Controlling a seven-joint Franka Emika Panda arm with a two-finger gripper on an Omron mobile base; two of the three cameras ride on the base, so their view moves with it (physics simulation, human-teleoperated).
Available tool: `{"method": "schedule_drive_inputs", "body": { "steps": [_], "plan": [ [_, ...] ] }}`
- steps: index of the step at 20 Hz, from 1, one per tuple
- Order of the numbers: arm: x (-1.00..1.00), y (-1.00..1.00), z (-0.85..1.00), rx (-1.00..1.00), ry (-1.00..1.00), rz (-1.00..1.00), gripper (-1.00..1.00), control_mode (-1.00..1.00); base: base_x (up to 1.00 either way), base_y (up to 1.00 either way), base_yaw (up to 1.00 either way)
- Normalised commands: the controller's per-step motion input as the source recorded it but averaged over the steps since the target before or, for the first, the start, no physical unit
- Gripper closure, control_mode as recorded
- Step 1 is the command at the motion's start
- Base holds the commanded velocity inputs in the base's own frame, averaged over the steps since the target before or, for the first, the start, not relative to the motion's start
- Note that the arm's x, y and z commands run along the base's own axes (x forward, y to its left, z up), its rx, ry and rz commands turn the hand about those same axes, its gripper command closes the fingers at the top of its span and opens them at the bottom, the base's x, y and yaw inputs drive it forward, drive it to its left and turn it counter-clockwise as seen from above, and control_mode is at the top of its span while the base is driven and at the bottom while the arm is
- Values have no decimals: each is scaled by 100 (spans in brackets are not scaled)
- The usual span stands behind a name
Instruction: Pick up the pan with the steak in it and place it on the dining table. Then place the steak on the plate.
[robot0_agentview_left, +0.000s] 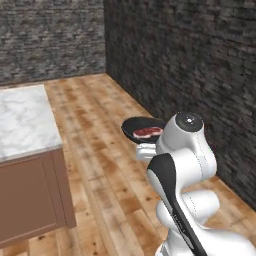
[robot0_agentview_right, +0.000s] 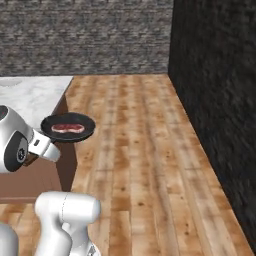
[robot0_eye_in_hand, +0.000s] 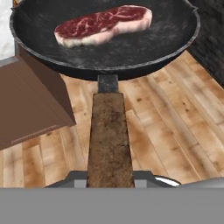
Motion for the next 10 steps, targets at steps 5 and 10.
{"method": "schedule_drive_inputs", "body": {
  "steps": [5,10],
  "plan": [
    [0,0,0,0,0,0,100,100,44,-84,5],
    [0,0,0,0,0,0,100,100,91,-47,9]
  ]
}}
